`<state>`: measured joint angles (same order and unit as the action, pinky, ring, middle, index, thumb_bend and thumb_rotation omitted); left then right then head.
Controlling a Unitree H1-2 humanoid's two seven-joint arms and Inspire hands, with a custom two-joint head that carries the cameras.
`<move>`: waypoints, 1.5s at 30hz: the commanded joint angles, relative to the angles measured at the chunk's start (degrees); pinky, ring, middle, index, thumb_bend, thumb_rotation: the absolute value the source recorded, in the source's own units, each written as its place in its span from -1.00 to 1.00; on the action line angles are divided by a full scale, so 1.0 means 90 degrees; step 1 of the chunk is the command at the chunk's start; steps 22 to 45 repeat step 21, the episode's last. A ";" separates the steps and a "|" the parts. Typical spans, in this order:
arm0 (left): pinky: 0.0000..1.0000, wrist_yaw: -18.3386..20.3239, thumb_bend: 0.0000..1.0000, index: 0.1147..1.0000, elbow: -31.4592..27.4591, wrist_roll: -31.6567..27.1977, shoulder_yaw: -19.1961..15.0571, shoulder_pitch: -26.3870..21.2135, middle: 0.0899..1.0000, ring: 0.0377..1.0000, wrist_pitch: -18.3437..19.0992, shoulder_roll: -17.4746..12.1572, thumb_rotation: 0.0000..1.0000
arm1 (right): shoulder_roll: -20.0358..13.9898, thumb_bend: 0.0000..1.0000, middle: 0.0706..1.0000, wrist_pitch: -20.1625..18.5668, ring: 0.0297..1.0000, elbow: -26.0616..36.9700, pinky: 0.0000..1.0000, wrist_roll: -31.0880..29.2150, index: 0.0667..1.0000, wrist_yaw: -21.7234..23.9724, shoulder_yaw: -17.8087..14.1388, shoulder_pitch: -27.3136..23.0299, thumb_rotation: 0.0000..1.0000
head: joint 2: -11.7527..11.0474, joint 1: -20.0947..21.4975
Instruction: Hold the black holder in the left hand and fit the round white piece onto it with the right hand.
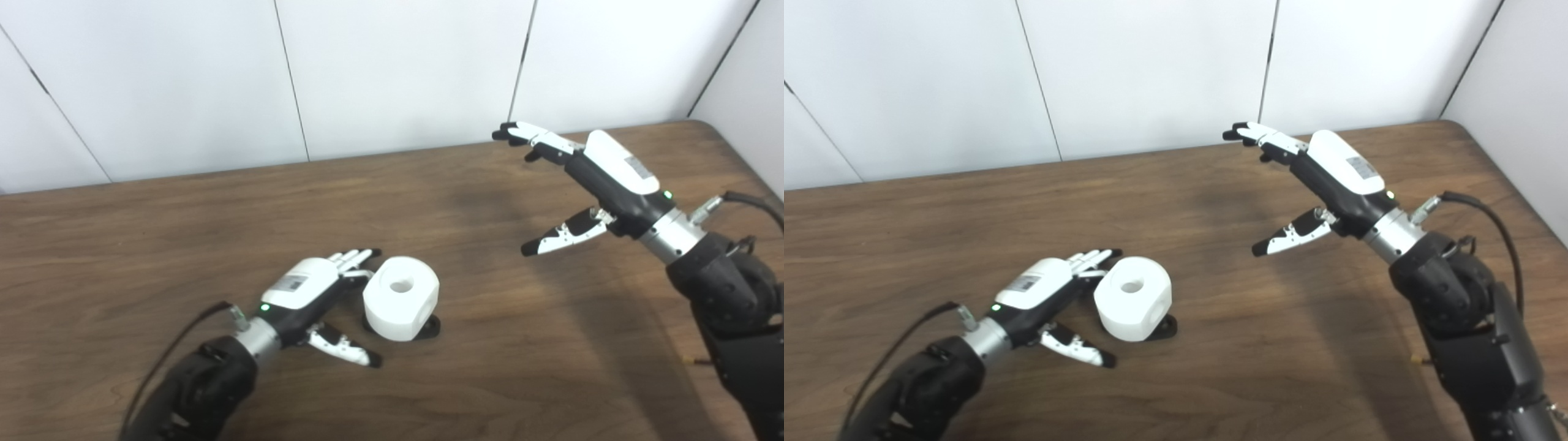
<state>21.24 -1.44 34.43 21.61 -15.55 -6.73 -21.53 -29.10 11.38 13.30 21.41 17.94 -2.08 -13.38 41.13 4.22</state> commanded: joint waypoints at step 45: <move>0.77 -0.0587 0.82 1.00 0.0268 -0.2325 -0.1776 0.0478 1.00 0.96 0.0457 0.0422 0.66 | 0.1197 -0.14 0.77 -0.0781 0.70 0.0180 0.51 0.0162 0.75 -0.1087 -0.0164 0.0750 -0.52 | -0.0382 0.0054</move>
